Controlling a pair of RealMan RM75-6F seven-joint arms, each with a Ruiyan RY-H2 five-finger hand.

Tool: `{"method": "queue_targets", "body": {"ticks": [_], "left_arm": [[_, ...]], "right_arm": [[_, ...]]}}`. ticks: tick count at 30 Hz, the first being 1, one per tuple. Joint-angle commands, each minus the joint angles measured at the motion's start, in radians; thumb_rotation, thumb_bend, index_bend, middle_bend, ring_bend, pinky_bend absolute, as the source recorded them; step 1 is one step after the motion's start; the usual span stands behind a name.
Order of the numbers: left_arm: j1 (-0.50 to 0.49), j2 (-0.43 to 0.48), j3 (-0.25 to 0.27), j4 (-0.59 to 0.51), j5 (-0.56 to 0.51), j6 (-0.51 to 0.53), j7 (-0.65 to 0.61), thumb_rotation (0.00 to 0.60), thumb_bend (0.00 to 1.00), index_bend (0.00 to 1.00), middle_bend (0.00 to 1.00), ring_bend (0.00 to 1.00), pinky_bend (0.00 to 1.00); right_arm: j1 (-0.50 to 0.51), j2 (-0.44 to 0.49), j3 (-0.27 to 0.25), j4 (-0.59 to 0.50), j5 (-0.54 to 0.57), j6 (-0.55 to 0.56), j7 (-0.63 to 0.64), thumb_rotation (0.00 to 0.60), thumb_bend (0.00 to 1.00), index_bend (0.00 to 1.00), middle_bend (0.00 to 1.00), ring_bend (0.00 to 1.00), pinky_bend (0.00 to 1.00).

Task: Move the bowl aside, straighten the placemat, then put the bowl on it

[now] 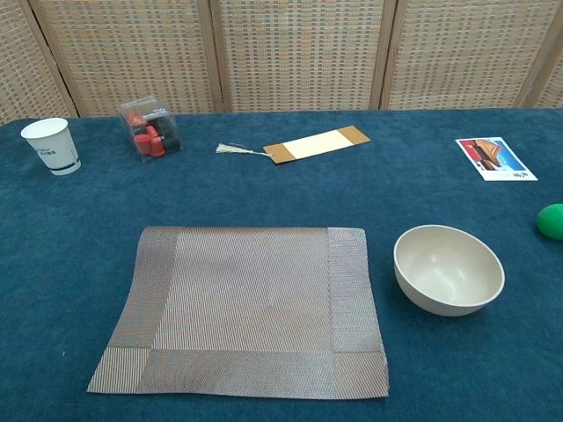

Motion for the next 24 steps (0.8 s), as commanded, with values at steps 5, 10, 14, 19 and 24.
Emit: {"method": "queue_targets", "body": {"ticks": [5, 10, 14, 19, 24], "left_arm": [[0.003, -0.004, -0.002, 0.004, 0.005, 0.011, -0.008, 0.6, 0.15, 0.0, 0.0, 0.0, 0.0], [0.005, -0.001, 0.002, 0.004, 0.009, 0.012, -0.018, 0.6, 0.15, 0.0, 0.0, 0.0, 0.0], [0.003, -0.002, -0.001, 0.006, 0.009, 0.01, -0.017, 0.6, 0.15, 0.0, 0.0, 0.0, 0.0], [-0.002, -0.007, 0.001, 0.011, 0.004, -0.005, -0.012, 0.6, 0.15, 0.0, 0.0, 0.0, 0.0], [-0.005, -0.013, 0.005, 0.009, 0.014, -0.006, -0.003, 0.6, 0.16, 0.0, 0.0, 0.0, 0.0]], "right_arm": [[0.0, -0.001, -0.001, -0.007, -0.006, 0.004, -0.006, 0.6, 0.06, 0.11, 0.0, 0.0, 0.0], [0.001, -0.005, -0.007, -0.007, -0.009, -0.003, -0.011, 0.6, 0.06, 0.11, 0.0, 0.0, 0.0], [0.004, -0.011, -0.006, -0.002, -0.009, -0.008, -0.02, 0.6, 0.06, 0.11, 0.0, 0.0, 0.0], [0.005, -0.019, -0.005, 0.007, 0.0, -0.017, -0.031, 0.6, 0.06, 0.11, 0.0, 0.0, 0.0], [0.001, -0.018, -0.01, 0.006, 0.005, -0.023, -0.035, 0.6, 0.06, 0.11, 0.0, 0.0, 0.0]]}}
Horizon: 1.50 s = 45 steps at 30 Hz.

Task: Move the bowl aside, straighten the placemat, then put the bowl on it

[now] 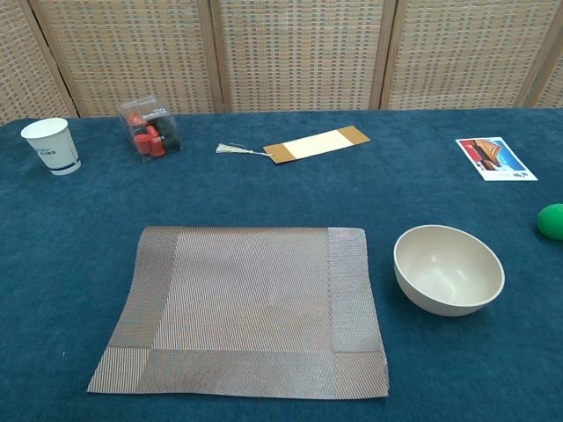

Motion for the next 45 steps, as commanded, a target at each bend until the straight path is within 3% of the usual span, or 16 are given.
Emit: {"method": "queue_targets", "body": {"ticks": [1, 11, 18, 25, 35, 45], "left_arm": [[-0.002, -0.004, 0.005, 0.0, 0.007, -0.003, 0.004, 0.6, 0.16, 0.0, 0.0, 0.0, 0.0], [-0.024, -0.023, 0.032, -0.013, 0.042, -0.048, 0.003, 0.6, 0.17, 0.0, 0.0, 0.0, 0.0], [-0.06, -0.066, 0.052, -0.022, 0.062, -0.116, 0.086, 0.6, 0.18, 0.03, 0.0, 0.0, 0.0], [-0.107, -0.149, 0.063, -0.018, 0.066, -0.201, 0.184, 0.6, 0.26, 0.19, 0.0, 0.0, 0.0], [-0.156, -0.348, 0.091, 0.095, 0.083, -0.284, 0.282, 0.6, 0.27, 0.19, 0.0, 0.0, 0.0], [-0.168, -0.447, 0.124, 0.135, 0.123, -0.291, 0.299, 0.6, 0.27, 0.21, 0.0, 0.0, 0.0]], "right_arm": [[-0.001, 0.0, -0.001, -0.001, 0.002, -0.003, -0.001, 0.6, 0.06, 0.11, 0.0, 0.0, 0.0], [0.002, -0.017, 0.004, 0.014, -0.008, 0.011, 0.005, 0.6, 0.06, 0.11, 0.0, 0.0, 0.0], [-0.005, -0.032, 0.016, 0.041, -0.041, 0.077, 0.044, 0.6, 0.06, 0.11, 0.0, 0.0, 0.0], [-0.006, -0.024, 0.018, 0.033, -0.029, 0.071, 0.06, 0.6, 0.06, 0.11, 0.0, 0.0, 0.0], [-0.007, -0.007, 0.023, 0.018, -0.014, 0.064, 0.089, 0.6, 0.06, 0.11, 0.0, 0.0, 0.0], [-0.008, 0.001, 0.024, 0.007, -0.006, 0.058, 0.098, 0.6, 0.06, 0.11, 0.0, 0.0, 0.0]]}}
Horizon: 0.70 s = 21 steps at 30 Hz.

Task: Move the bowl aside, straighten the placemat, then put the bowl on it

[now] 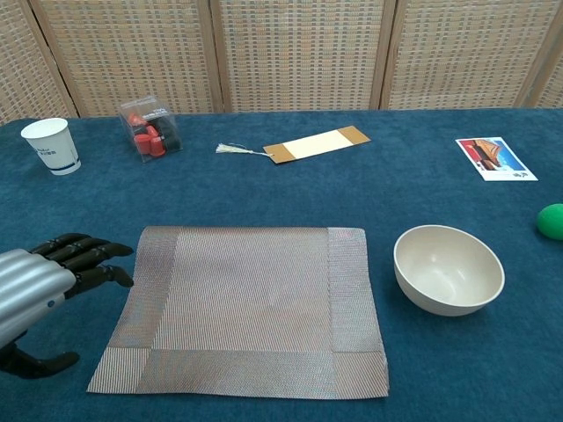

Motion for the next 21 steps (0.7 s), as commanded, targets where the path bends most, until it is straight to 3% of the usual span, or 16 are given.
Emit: {"method": "queue_targets", "body": {"ticks": [1, 13, 21], "left_arm": [[-0.006, -0.018, 0.01, 0.005, 0.011, -0.005, 0.013, 0.6, 0.27, 0.21, 0.0, 0.0, 0.0], [0.0, -0.049, 0.043, -0.002, 0.013, -0.019, 0.063, 0.6, 0.27, 0.23, 0.0, 0.0, 0.0], [0.023, -0.018, 0.073, -0.027, 0.041, 0.028, 0.049, 0.6, 0.27, 0.24, 0.0, 0.0, 0.0]], "right_arm": [[0.0, 0.001, 0.0, -0.001, 0.0, 0.0, 0.001, 0.6, 0.06, 0.11, 0.0, 0.0, 0.0], [-0.001, 0.008, 0.004, -0.007, 0.009, -0.003, 0.014, 0.6, 0.06, 0.11, 0.0, 0.0, 0.0], [-0.003, 0.012, 0.003, -0.014, 0.011, -0.006, 0.012, 0.6, 0.06, 0.11, 0.0, 0.0, 0.0]]}}
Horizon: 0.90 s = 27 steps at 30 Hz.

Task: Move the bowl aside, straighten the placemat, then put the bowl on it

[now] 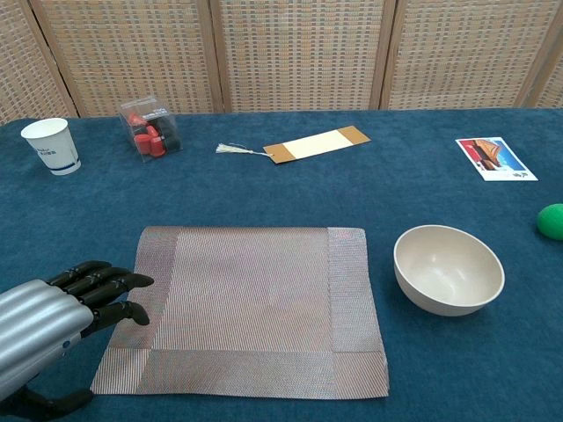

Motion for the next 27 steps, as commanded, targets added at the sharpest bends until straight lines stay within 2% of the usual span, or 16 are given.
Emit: {"method": "queue_targets", "body": {"ticks": [1, 16, 21, 27], "left_arm": [[0.008, 0.016, 0.011, -0.007, 0.016, 0.019, 0.001, 0.6, 0.27, 0.24, 0.0, 0.0, 0.0], [0.004, -0.01, -0.001, 0.039, 0.0, -0.004, -0.012, 0.6, 0.28, 0.26, 0.0, 0.0, 0.0], [0.004, -0.028, 0.004, 0.059, 0.039, 0.029, -0.042, 0.6, 0.37, 0.33, 0.0, 0.0, 0.0], [0.005, -0.034, 0.004, 0.068, 0.044, 0.033, -0.05, 0.6, 0.37, 0.33, 0.0, 0.0, 0.0]], "right_arm": [[0.0, 0.0, -0.001, -0.001, 0.001, -0.003, -0.003, 0.6, 0.06, 0.11, 0.0, 0.0, 0.0], [0.002, -0.001, 0.0, -0.005, 0.007, -0.012, -0.006, 0.6, 0.06, 0.11, 0.0, 0.0, 0.0], [0.002, 0.002, -0.001, -0.008, 0.007, -0.014, 0.001, 0.6, 0.06, 0.11, 0.0, 0.0, 0.0], [0.001, 0.003, -0.003, -0.012, 0.004, -0.013, -0.001, 0.6, 0.06, 0.11, 0.0, 0.0, 0.0]]}}
